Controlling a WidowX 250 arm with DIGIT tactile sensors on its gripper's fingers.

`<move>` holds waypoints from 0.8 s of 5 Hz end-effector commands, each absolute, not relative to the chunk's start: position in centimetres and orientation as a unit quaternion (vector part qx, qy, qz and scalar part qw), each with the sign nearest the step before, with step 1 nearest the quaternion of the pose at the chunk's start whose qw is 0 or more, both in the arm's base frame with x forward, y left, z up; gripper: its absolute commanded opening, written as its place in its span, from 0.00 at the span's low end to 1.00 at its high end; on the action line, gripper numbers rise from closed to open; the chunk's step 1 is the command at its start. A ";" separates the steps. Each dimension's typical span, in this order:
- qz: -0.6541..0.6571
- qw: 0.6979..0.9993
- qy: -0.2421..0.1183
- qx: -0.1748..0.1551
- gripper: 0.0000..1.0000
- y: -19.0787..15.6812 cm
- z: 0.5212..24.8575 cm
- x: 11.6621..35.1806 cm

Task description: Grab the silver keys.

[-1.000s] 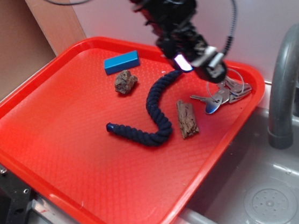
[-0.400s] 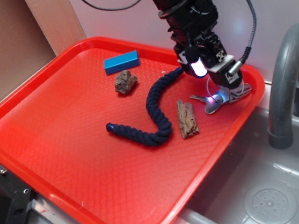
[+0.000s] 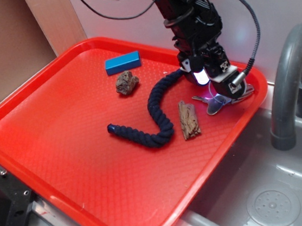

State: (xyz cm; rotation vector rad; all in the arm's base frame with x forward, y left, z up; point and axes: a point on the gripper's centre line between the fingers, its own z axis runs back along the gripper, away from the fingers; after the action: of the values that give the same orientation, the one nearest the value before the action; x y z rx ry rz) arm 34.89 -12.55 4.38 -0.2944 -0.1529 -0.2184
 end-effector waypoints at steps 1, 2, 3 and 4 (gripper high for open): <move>-0.117 0.974 -0.111 -0.159 0.00 -15.3 6.7 36.1; -0.117 0.973 -0.112 -0.164 0.00 -15.4 6.5 36.0; -0.120 0.974 -0.112 -0.155 0.00 -16.1 5.4 35.7; -0.117 0.976 -0.110 -0.146 0.00 -16.4 5.4 35.9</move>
State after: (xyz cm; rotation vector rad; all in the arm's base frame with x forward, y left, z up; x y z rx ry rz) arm 35.45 -13.66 3.88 -0.2753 -0.1566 -0.2007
